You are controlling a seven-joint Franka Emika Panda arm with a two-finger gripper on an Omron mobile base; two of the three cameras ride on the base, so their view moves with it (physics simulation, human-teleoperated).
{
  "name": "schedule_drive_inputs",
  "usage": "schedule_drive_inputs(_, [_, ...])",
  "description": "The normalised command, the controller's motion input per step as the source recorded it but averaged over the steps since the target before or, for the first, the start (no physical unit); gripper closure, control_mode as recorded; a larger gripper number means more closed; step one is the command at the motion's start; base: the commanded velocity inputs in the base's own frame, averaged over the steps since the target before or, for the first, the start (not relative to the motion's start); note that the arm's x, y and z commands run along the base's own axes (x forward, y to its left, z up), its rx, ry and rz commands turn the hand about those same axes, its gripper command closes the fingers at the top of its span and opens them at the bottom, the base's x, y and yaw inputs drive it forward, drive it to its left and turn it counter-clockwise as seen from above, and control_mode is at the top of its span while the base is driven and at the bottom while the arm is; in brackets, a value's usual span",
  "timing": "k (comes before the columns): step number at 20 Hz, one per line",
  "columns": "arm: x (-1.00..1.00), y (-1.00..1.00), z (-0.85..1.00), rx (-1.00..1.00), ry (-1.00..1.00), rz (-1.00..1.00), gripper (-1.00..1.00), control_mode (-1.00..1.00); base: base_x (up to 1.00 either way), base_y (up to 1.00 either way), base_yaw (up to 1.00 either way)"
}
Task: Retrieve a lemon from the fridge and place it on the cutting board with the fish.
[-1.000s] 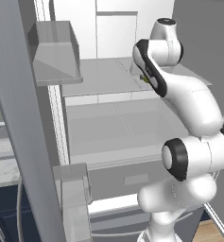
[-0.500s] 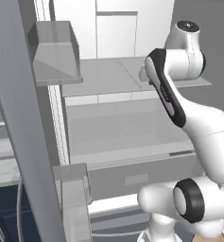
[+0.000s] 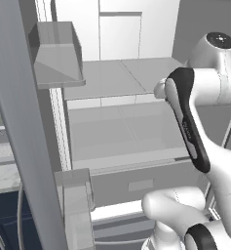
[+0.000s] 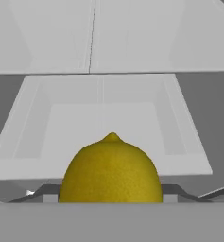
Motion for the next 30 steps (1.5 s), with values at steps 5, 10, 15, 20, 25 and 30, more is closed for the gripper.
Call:
schedule_drive_inputs(5, [-0.6,0.09,-0.01,0.0,-0.02,0.0,1.0,-1.0,0.0,0.0,0.0])
schedule_drive_inputs(10, [-0.3,0.15,-0.1,0.0,0.0,0.0,1.0,-1.0,0.0,0.0,0.0])
schedule_drive_inputs(15, [-0.09,0.03,-0.14,0.0,0.0,0.0,1.0,-1.0,0.0,0.0,0.0])
schedule_drive_inputs(20, [-0.13,0.0,-0.15,0.0,0.0,0.0,1.0,-1.0,0.0,0.0,0.0])
schedule_drive_inputs(25, [-0.16,0.0,-0.22,0.0,0.0,0.0,1.0,-1.0,0.0,0.0,0.0])
schedule_drive_inputs(30, [-0.12,0.0,-0.24,0.0,0.02,0.0,1.0,-1.0,0.0,0.0,0.0])
